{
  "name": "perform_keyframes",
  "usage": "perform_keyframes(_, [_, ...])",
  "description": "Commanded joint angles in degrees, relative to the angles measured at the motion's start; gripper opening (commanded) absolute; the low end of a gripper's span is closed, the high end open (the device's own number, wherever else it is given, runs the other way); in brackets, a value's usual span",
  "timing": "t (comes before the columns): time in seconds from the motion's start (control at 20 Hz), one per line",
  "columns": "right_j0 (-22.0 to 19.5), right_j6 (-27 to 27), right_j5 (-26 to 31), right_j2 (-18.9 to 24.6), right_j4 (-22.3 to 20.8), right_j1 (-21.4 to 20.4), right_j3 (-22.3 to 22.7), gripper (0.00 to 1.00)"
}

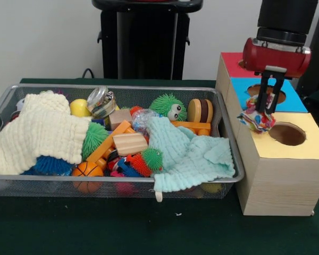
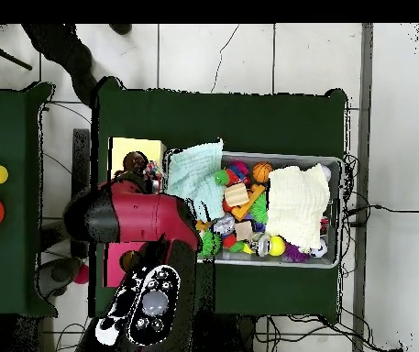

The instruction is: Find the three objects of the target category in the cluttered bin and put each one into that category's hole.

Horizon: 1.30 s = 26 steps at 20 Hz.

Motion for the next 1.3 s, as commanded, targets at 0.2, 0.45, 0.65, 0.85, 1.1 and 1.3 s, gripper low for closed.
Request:
perform_keyframes(0.2, [0.8,14.3,1.2,1.6,5.2,2.2,-0.7,0.0])
perform_keyframes(0.45, [1.3,13.7,1.6,1.6,6.1,2.3,-1.1,0.0])
perform_keyframes(0.65, [1.7,13.4,0.4,1.9,6.6,2.9,-1.2,0.0])
perform_keyframes(0.85, [2.6,14.0,0.6,1.3,7.6,3.6,-2.1,0.0])
perform_keyframes(1.1, [3.9,14.2,2.2,0.4,8.7,4.0,-3.5,0.0])
perform_keyframes(1.3, [4.6,14.3,2.2,-0.2,9.4,4.1,-3.4,0.0])
